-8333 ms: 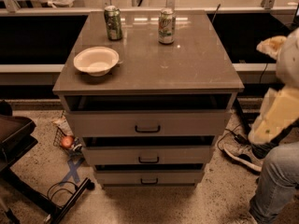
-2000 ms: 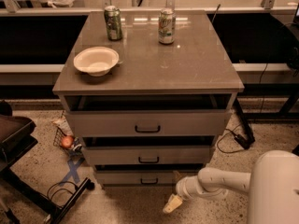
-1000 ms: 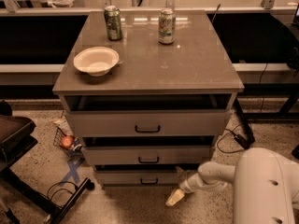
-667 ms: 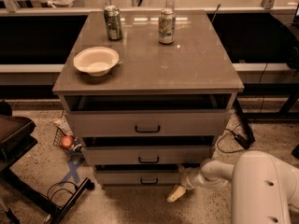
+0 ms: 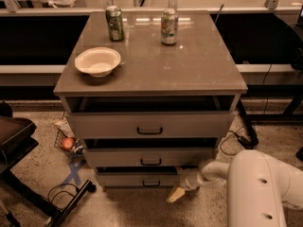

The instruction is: Open bottom drawer

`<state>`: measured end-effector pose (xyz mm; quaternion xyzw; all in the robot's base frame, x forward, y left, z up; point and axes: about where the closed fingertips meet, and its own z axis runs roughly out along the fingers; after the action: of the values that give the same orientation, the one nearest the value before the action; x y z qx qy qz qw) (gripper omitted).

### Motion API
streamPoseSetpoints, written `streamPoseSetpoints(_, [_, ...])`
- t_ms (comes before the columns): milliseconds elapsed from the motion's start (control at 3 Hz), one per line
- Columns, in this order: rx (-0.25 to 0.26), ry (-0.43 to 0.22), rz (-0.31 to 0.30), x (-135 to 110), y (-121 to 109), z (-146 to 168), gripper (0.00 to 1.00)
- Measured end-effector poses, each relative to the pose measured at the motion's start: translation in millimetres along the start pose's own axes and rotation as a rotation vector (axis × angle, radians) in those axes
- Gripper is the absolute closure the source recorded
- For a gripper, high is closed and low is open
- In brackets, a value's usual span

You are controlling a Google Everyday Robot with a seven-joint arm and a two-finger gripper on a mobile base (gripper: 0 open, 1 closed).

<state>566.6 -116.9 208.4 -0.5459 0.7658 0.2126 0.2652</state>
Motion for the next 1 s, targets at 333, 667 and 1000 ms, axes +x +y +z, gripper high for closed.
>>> streamPoseSetpoints(333, [-0.025, 0.011, -0.012, -2, 3, 13, 0.23])
streamPoseSetpoints(667, [-0.042, 0.024, -0.015, 1, 22, 19, 0.54])
streamPoseSetpoints(1000, [-0.036, 0.023, -0.016, 0, 25, 15, 0.85])
